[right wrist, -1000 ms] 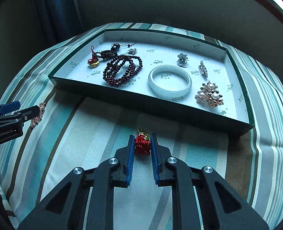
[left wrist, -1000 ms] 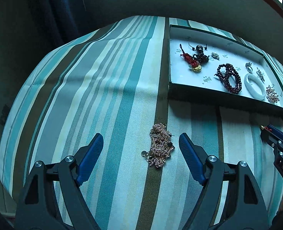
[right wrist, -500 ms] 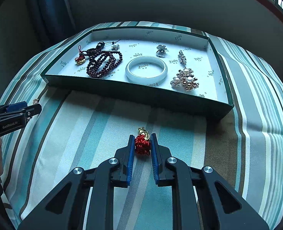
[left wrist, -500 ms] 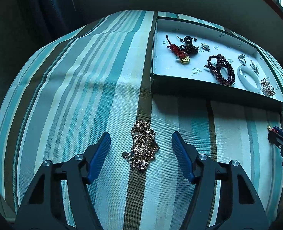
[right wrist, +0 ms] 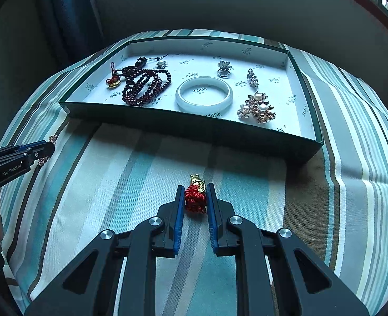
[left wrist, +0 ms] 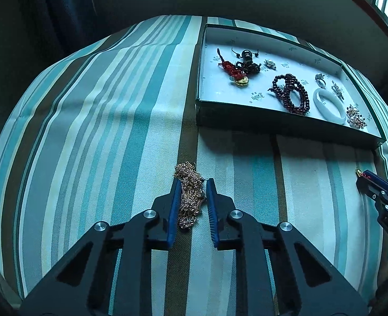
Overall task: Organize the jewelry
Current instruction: 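Close the right tool on the red knot charm while the left tool grasps the gold chain, then carry both items over the box and open both tools to release them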
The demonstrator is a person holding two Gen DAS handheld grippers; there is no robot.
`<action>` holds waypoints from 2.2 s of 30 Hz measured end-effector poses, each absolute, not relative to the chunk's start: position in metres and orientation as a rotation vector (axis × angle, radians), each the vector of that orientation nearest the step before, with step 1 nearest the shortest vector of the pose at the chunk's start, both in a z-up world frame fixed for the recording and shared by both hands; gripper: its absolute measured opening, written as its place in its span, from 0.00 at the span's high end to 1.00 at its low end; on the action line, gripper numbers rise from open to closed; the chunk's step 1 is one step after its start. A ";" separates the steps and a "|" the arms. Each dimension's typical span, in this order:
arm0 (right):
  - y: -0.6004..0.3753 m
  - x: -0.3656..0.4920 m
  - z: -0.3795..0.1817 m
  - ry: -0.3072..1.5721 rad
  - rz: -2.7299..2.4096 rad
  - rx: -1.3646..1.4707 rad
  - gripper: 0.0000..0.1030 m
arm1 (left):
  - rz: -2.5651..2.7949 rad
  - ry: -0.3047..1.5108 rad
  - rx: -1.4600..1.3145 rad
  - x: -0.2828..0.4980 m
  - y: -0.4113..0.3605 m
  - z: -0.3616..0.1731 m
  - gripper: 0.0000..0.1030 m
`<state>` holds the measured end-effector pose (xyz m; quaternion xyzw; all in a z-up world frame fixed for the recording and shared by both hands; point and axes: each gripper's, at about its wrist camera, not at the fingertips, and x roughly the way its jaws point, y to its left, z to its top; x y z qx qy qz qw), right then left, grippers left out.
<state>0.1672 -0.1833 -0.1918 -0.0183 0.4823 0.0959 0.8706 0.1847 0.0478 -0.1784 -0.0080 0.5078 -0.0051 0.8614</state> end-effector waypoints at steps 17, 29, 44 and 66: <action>-0.180 0.165 -0.190 1.003 0.209 -0.036 0.84 | -0.033 1.065 -0.048 0.178 0.052 -0.173 0.91; -0.183 0.165 -0.191 1.001 0.216 -0.023 0.84 | -0.052 1.085 -0.001 0.171 0.048 -0.177 0.87; -0.183 0.165 -0.191 1.001 0.217 -0.024 0.84 | -0.082 1.035 -0.011 0.170 0.048 -0.162 0.94; -0.181 0.160 -0.167 0.940 0.219 -0.022 0.84 | -0.109 0.904 -0.001 0.159 0.041 -0.108 0.94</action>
